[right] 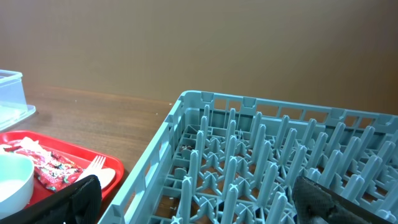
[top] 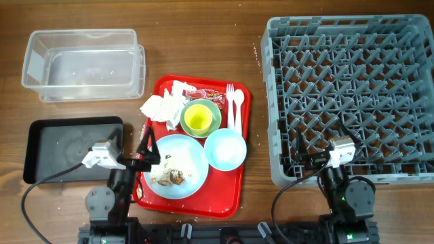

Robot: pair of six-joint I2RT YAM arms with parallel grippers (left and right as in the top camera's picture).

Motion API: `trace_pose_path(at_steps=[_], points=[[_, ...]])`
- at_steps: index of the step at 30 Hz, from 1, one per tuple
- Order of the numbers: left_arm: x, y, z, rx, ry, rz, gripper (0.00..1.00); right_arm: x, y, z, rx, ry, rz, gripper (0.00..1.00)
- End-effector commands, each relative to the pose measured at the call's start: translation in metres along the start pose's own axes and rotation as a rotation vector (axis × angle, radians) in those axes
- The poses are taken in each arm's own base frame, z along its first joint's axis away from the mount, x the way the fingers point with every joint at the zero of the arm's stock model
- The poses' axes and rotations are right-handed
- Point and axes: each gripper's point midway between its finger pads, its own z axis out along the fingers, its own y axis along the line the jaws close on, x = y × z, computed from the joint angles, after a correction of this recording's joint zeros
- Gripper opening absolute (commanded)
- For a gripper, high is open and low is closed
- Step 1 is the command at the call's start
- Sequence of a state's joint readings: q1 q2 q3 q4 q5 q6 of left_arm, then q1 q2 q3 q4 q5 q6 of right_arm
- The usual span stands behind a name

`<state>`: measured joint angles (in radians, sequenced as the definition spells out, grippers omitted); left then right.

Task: Sort waste into correct bins and load items into the dishwasher rack
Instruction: 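Raise the left gripper and swing it over the red tray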

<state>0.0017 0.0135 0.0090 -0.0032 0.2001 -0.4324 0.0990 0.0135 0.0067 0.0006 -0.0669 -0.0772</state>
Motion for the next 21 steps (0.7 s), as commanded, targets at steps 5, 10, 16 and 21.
trace_pose_path(at_steps=[5, 10, 16, 21], points=[[0.013, -0.068, -0.014, 0.341, 0.224, -0.6, 1.0, -0.002, -0.001, 0.0, 0.005, -0.009, -0.01, 1.0], [-0.052, -0.095, -0.026, 0.455, -0.002, -0.439, 0.99, -0.002, -0.001, 0.0, 0.005, -0.009, -0.009, 1.0], [-0.103, -0.07, -0.005, -0.016, 0.137, -0.208, 1.0, -0.002, -0.001, 0.0, 0.005, -0.009, -0.009, 1.0], [-0.114, -0.069, 0.02, -0.244, 0.547, -0.141, 1.0, -0.002, -0.001, 0.0, 0.005, -0.009, -0.009, 1.0]])
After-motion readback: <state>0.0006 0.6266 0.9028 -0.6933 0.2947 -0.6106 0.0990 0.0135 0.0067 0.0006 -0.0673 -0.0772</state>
